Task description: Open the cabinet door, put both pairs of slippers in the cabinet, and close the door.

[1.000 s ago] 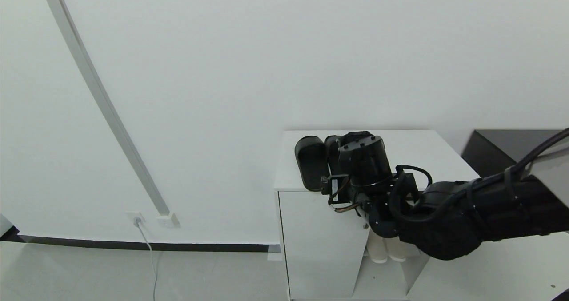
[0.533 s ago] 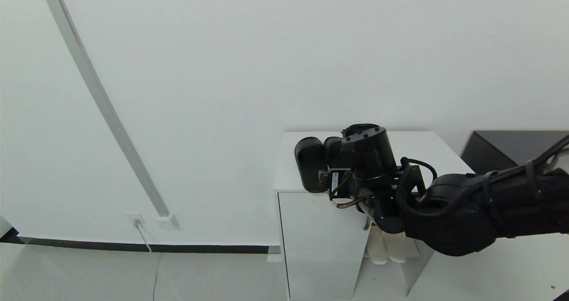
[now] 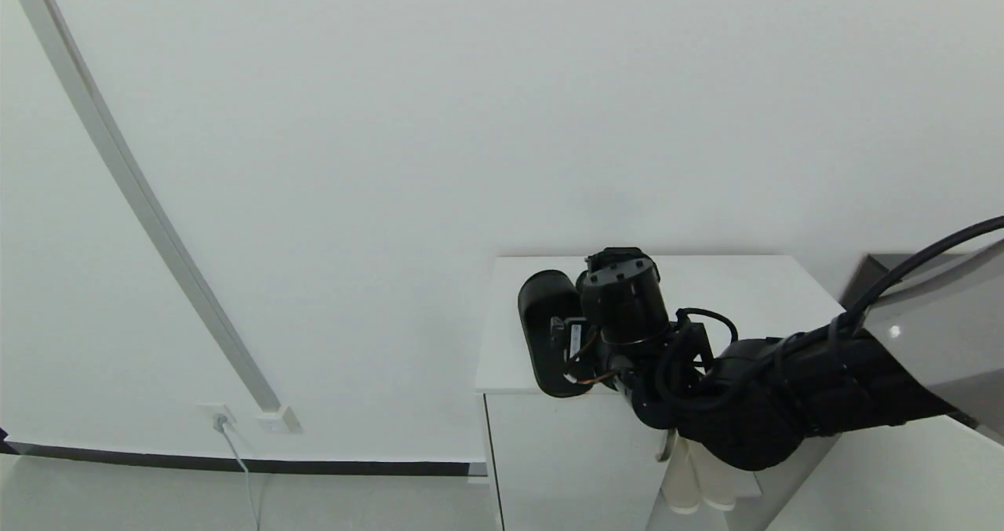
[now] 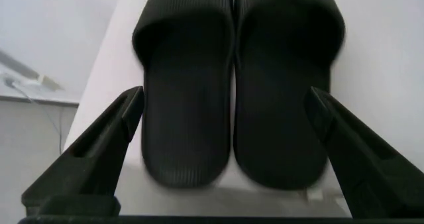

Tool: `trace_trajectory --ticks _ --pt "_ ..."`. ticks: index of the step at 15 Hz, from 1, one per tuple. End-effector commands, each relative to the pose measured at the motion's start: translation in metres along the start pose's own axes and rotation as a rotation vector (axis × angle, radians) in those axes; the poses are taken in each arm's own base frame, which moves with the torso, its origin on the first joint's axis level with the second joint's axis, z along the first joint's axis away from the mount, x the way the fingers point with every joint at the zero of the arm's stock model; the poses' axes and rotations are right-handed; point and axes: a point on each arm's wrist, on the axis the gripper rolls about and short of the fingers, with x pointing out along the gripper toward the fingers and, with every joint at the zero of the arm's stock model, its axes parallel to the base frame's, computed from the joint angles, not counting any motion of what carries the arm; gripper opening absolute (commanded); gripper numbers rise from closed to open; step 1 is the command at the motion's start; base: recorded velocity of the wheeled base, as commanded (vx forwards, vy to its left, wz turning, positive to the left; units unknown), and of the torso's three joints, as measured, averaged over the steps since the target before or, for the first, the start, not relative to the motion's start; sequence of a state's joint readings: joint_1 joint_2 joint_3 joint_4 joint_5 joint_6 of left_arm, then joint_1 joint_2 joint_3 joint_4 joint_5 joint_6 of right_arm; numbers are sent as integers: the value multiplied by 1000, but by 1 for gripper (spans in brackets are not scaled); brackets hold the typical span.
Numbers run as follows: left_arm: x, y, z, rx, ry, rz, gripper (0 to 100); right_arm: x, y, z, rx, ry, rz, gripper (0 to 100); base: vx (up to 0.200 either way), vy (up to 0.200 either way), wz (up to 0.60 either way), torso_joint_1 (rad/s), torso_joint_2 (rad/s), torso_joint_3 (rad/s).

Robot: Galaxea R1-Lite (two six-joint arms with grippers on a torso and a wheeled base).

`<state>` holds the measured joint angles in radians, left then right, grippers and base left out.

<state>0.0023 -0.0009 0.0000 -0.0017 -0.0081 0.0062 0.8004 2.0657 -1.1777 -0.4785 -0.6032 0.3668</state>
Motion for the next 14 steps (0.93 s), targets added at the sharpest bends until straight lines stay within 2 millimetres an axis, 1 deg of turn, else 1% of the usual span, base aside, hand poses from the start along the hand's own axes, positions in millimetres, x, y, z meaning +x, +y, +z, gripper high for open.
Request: trace_trajectory --ticks 1,5,10,14 --pt "0 0 0 0 1 1 0 19 -1 -19 -27 29 -23 100 0 0 0 0 0 0" --pt "0 0 0 0 1 1 0 46 -7 -24 -45 -22 -13 100 0 0 0 0 0 0" --pt "0 0 0 0 1 1 0 78 -9 -28 -49 -44 -42 100 0 0 0 0 0 0" --pt "0 0 0 0 1 1 0 96 -7 -24 -48 -73 -38 100 0 0 0 0 0 0"
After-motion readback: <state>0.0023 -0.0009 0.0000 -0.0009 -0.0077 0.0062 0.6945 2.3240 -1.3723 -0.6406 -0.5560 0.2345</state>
